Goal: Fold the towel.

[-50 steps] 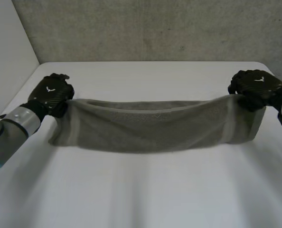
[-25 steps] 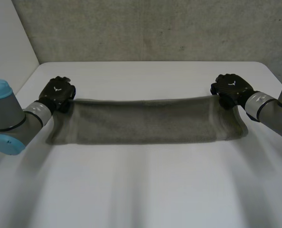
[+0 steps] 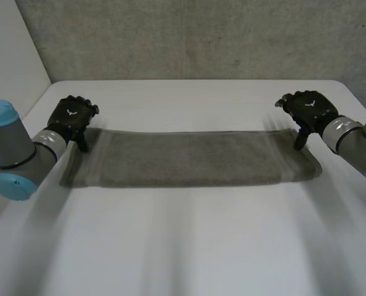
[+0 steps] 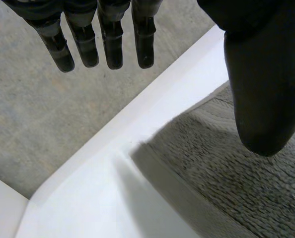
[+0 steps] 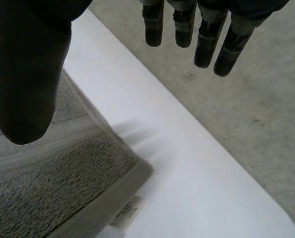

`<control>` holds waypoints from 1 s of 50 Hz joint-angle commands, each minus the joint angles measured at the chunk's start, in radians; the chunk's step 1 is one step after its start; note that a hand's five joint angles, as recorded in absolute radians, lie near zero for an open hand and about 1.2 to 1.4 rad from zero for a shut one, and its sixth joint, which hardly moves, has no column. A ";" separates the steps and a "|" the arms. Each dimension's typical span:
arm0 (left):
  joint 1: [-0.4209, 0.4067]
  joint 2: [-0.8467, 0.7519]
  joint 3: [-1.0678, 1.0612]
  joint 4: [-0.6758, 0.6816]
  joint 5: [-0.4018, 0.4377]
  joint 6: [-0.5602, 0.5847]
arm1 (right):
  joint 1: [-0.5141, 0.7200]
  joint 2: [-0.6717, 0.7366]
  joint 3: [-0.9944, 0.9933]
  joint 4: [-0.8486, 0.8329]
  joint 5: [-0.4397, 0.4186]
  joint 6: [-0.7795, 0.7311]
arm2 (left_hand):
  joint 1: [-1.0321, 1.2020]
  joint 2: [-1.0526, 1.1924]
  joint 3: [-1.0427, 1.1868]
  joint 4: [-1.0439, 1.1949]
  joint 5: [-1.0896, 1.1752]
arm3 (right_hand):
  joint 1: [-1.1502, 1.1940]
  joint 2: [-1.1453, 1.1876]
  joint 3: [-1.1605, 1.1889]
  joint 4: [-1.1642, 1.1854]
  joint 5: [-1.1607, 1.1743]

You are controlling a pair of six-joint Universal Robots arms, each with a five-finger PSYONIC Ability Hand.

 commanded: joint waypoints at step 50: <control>0.035 0.426 -0.608 0.116 -0.028 -0.179 | -0.177 -0.146 0.521 -0.218 -0.143 0.010 | -0.108 -0.066 -0.058 -0.066 -0.024 | 0.324 0.313 -0.053 -0.076 0.325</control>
